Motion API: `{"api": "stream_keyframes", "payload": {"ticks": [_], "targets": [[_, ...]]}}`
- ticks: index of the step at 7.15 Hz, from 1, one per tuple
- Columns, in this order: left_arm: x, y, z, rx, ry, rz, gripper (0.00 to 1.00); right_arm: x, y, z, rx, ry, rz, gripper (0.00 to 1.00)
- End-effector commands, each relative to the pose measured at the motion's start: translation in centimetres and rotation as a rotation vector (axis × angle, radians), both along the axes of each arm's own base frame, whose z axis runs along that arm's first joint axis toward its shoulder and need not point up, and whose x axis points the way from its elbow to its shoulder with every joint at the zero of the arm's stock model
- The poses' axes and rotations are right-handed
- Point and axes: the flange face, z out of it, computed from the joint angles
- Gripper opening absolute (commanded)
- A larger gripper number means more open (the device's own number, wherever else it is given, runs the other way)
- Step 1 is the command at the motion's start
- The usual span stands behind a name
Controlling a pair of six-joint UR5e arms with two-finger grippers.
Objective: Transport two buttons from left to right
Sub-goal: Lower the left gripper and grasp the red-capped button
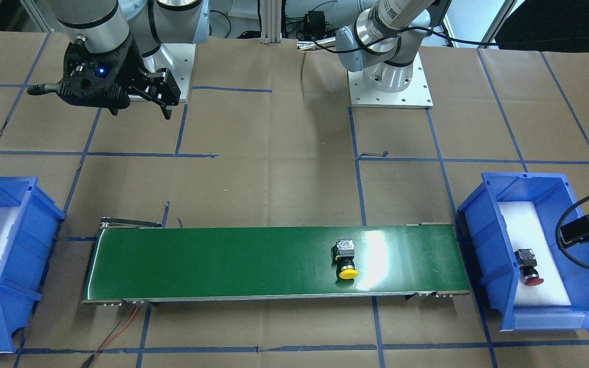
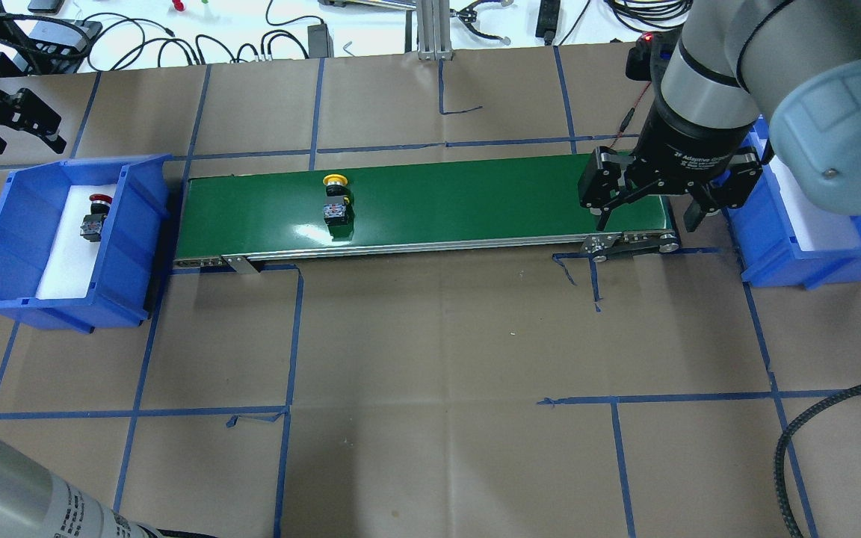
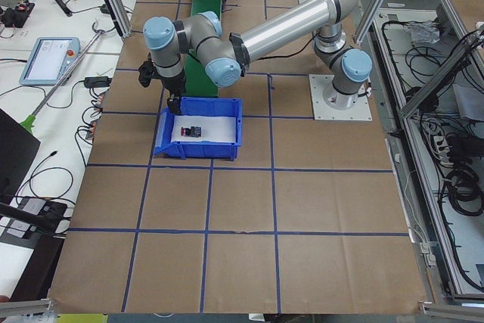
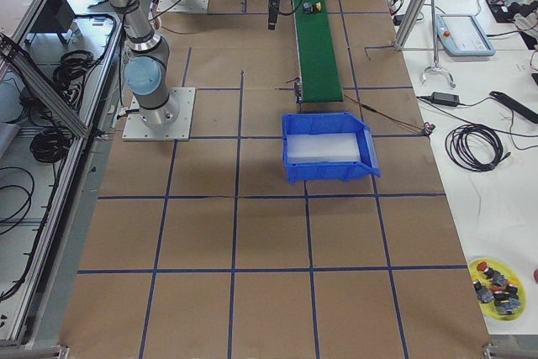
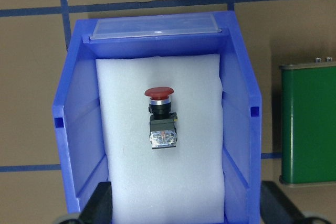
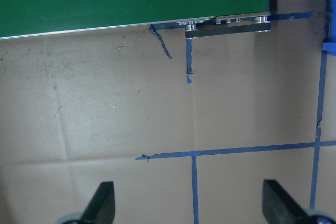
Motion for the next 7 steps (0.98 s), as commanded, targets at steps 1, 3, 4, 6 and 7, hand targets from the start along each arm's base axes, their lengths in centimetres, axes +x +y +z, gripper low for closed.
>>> {"api": "stream_keyframes", "payload": {"ticks": [1, 3, 4, 6, 7], "targets": [[0.2, -1.0, -3.2, 0.002, 0.010, 0.001, 0.99, 0.0, 0.0, 0.0, -0.002, 0.001, 0.000, 1.00], [0.4, -0.7, -6.6, -0.007, 0.005, 0.004, 0.97, -0.2, -0.1, -0.1, 0.000, 0.004, -0.004, 1.00], [0.1, -0.1, -8.4, -0.012, 0.001, 0.004, 0.97, -0.2, -0.1, -0.1, 0.000, 0.001, -0.005, 1.00], [-0.4, 1.0, -11.4, -0.024, -0.004, 0.007, 0.97, -0.2, -0.2, -0.1, -0.002, -0.001, -0.005, 1.00], [0.0, 1.2, -12.9, -0.044, -0.015, 0.011, 0.97, -0.2, -0.2, -0.1, -0.002, -0.002, -0.005, 1.00]]}}
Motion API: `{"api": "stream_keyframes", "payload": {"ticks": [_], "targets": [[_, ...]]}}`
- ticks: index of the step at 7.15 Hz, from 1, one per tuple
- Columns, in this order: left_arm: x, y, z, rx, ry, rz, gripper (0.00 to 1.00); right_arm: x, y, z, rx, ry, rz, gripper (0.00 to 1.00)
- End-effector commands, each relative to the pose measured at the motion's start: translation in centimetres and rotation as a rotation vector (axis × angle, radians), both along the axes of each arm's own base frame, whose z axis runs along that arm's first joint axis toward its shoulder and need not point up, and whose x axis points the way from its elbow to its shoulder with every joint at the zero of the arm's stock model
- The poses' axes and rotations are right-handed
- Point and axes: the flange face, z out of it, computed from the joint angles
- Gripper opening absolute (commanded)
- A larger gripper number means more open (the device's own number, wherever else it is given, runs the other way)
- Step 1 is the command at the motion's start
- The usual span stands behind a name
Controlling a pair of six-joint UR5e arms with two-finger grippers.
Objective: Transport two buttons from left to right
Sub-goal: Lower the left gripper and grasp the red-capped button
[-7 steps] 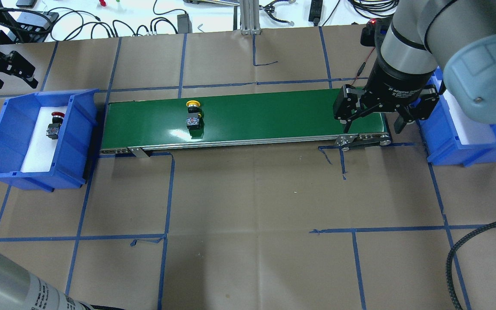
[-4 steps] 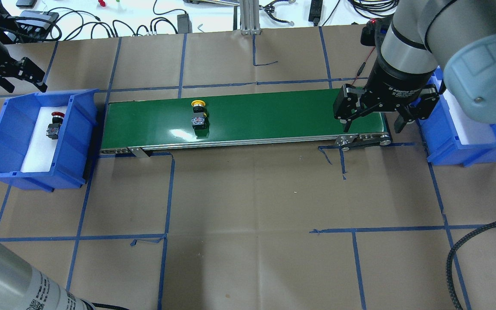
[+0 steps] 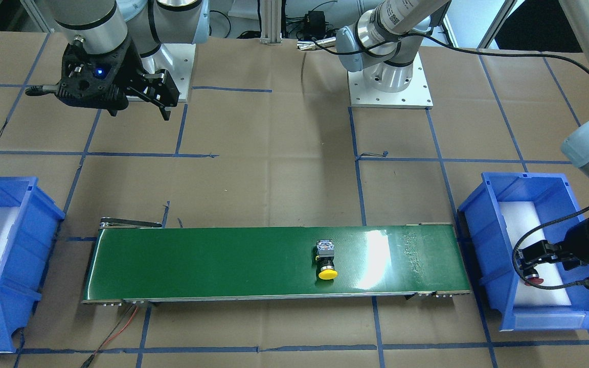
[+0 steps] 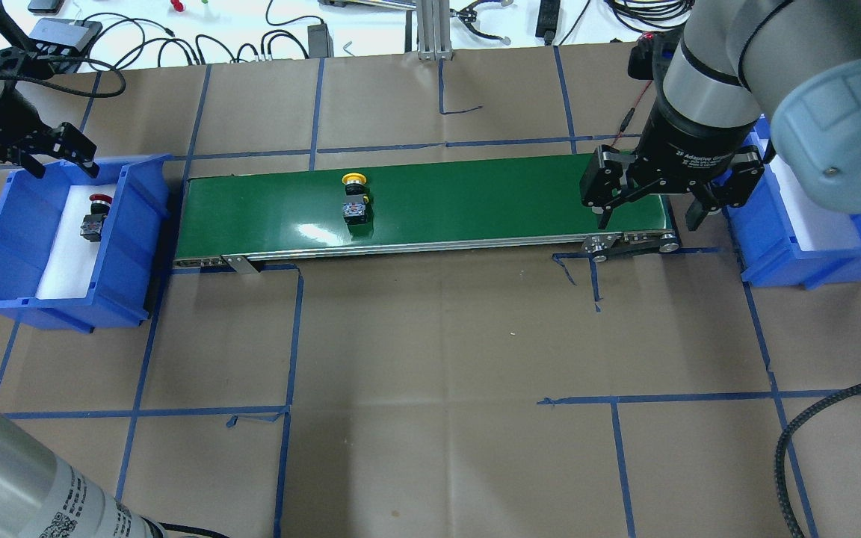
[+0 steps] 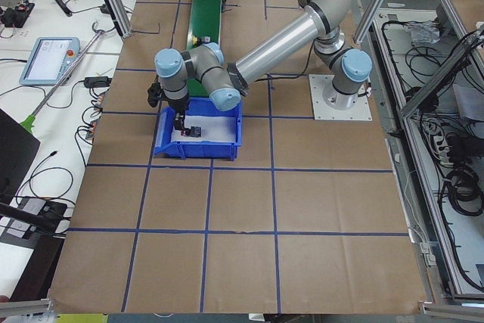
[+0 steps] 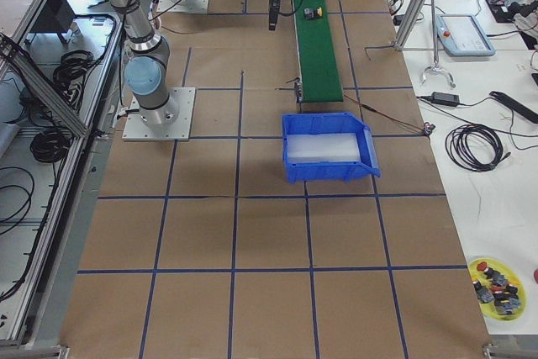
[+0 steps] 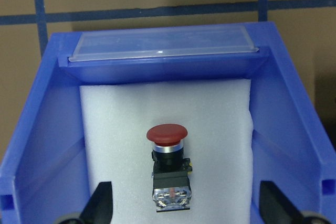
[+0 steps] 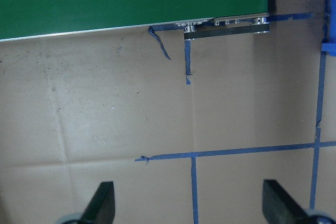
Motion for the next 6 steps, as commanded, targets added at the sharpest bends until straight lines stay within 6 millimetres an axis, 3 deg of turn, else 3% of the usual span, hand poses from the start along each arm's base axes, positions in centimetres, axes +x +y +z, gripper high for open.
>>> {"api": "stream_keyframes", "payload": {"ticks": [1, 3, 6], "targets": [[1.5, 0.8, -2.9, -0.011, -0.003, 0.024, 0.97, 0.0, 0.0, 0.0, -0.002, -0.003, 0.000, 1.00], [2.0, 1.0, -3.2, -0.008, -0.002, 0.030, 0.97, 0.0, 0.0, 0.0, -0.002, -0.002, 0.000, 1.00], [2.2, 0.7, -5.8, 0.016, 0.012, 0.030, 0.97, 0.0, 0.0, 0.0, -0.002, -0.002, 0.000, 1.00]]}}
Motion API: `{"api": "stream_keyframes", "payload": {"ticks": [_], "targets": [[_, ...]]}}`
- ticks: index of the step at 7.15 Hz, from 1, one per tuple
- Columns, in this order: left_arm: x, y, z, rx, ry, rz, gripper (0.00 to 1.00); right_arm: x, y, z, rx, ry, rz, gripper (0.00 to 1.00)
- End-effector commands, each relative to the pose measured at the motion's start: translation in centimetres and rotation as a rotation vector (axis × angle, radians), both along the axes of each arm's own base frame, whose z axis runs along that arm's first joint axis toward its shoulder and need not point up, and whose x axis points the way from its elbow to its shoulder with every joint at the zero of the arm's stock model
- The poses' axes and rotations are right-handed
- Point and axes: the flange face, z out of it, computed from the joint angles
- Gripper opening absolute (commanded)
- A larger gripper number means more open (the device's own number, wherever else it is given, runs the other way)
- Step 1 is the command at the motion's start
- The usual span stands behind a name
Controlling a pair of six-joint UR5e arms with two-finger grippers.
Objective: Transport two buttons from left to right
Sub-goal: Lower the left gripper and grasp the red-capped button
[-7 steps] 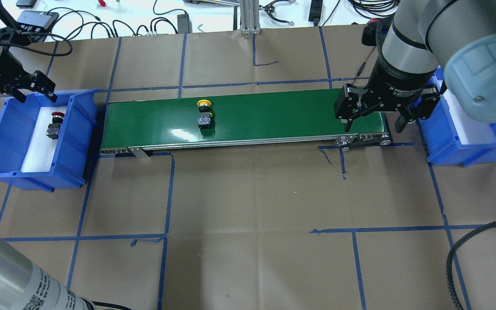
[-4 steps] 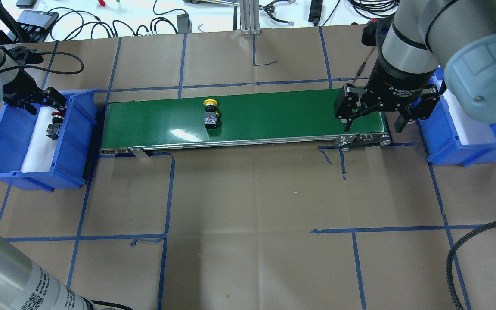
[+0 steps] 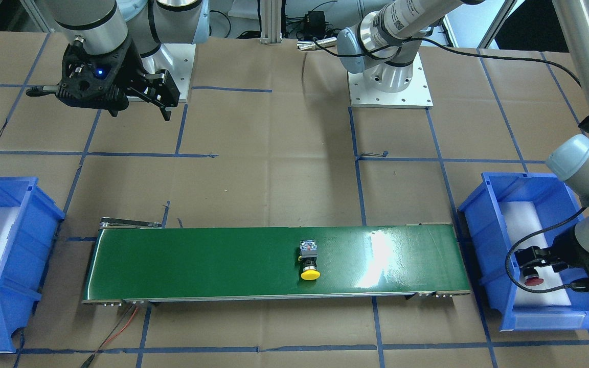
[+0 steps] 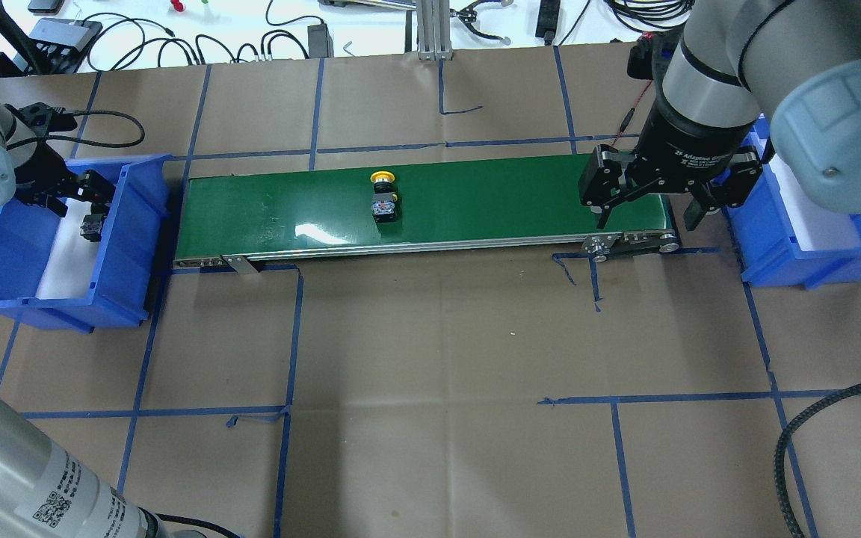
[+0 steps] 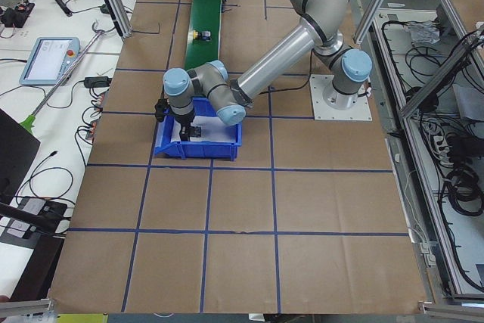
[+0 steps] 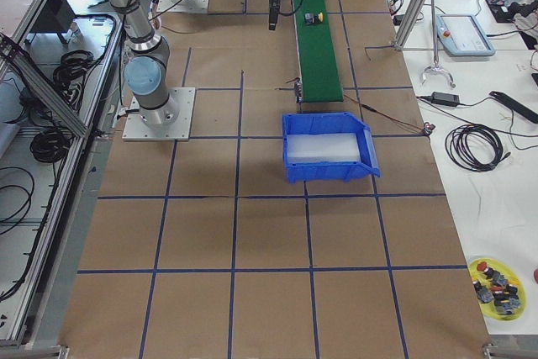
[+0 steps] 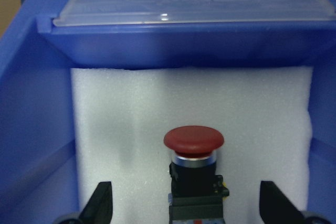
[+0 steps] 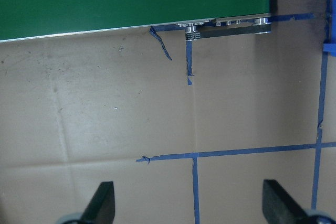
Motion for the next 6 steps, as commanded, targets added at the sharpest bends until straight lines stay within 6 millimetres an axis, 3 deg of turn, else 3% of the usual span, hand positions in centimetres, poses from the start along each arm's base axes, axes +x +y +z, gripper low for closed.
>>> {"api": "stream_keyframes", "payload": {"ticks": [1, 2, 5, 6], "targets": [[0.0, -0.1, -0.9, 0.010, 0.006, -0.001, 0.97, 0.0, 0.0, -0.1, 0.003, -0.003, 0.000, 1.00], [-0.2, -0.1, -0.8, 0.010, 0.006, -0.004, 0.89, 0.0, 0.0, 0.0, 0.001, -0.003, 0.000, 1.00], [-0.5, 0.1, 0.1, 0.014, 0.002, -0.005, 0.33, 0.4, -2.2, -1.2, -0.072, -0.008, 0.003, 1.00], [-0.5, 0.1, 0.0, 0.016, 0.005, -0.005, 0.22, 0.4, -2.8, -1.1, -0.124, -0.010, 0.003, 1.00]]}}
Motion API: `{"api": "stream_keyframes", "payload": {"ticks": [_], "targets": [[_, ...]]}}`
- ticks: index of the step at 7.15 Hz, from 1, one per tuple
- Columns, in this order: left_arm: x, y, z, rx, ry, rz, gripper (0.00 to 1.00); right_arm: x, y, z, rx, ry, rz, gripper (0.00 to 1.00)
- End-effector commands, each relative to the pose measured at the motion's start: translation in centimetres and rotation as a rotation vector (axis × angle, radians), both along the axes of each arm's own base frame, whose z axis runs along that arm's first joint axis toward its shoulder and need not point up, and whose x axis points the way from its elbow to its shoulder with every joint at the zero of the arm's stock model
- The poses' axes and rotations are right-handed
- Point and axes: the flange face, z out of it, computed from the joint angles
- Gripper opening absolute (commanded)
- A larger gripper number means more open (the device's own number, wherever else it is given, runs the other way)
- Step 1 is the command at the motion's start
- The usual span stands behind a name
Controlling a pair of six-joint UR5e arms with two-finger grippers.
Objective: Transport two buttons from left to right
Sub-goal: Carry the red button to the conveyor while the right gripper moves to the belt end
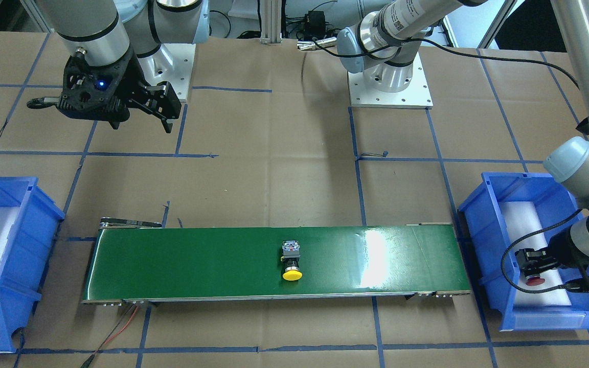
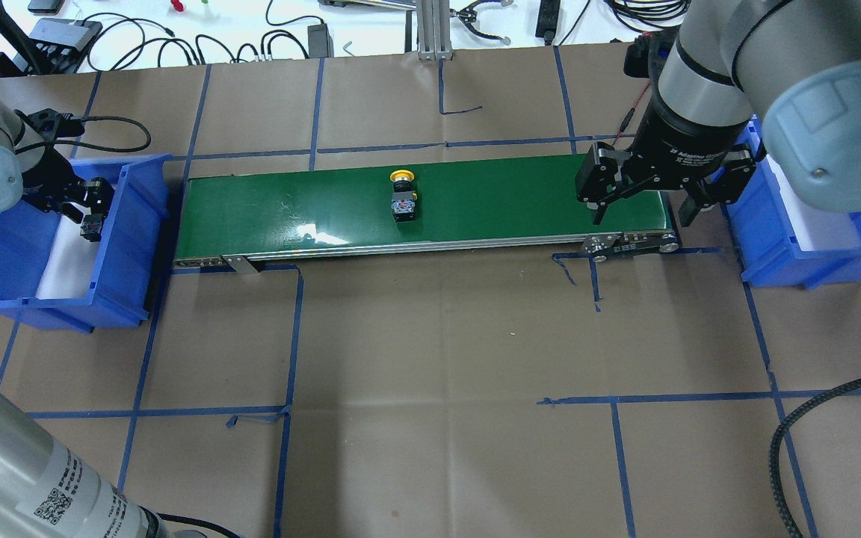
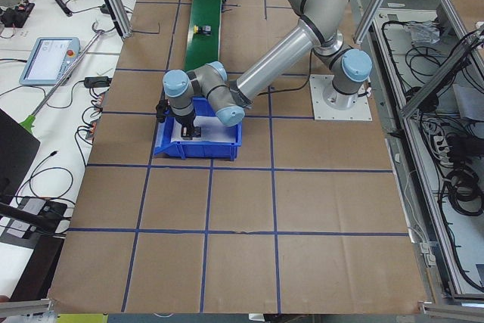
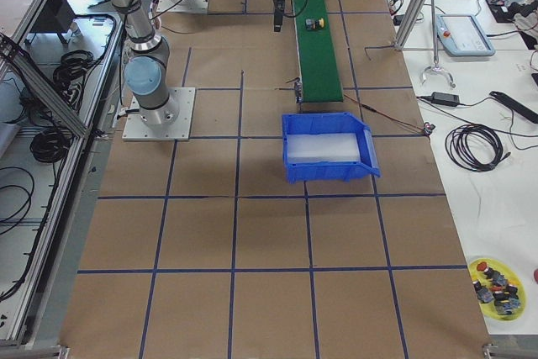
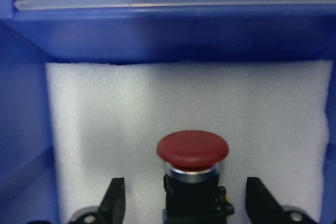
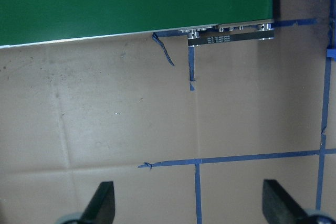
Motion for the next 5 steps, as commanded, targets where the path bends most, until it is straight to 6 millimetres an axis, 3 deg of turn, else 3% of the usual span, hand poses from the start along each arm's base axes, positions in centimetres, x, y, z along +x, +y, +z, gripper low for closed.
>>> {"api": "stream_keyframes", "payload": {"ticks": [1, 2, 3, 5], "targets": [[0.0, 0.0, 0.7, -0.007, -0.004, -0.001, 0.13, 0.1, -1.2, 0.0, -0.086, -0.004, 0.001, 1.00], [0.2, -0.1, 1.2, 0.000, 0.000, -0.001, 0.10, 0.2, -1.3, -0.8, -0.104, -0.007, 0.001, 1.00], [0.3, 0.0, 3.2, 0.023, 0.011, 0.001, 0.09, 0.2, -1.9, -1.8, -0.136, -0.010, 0.000, 1.00], [-0.5, 1.4, 10.4, 0.020, 0.010, -0.001, 0.09, 0.2, -2.8, -3.5, -0.121, -0.009, 0.000, 1.00]]}}
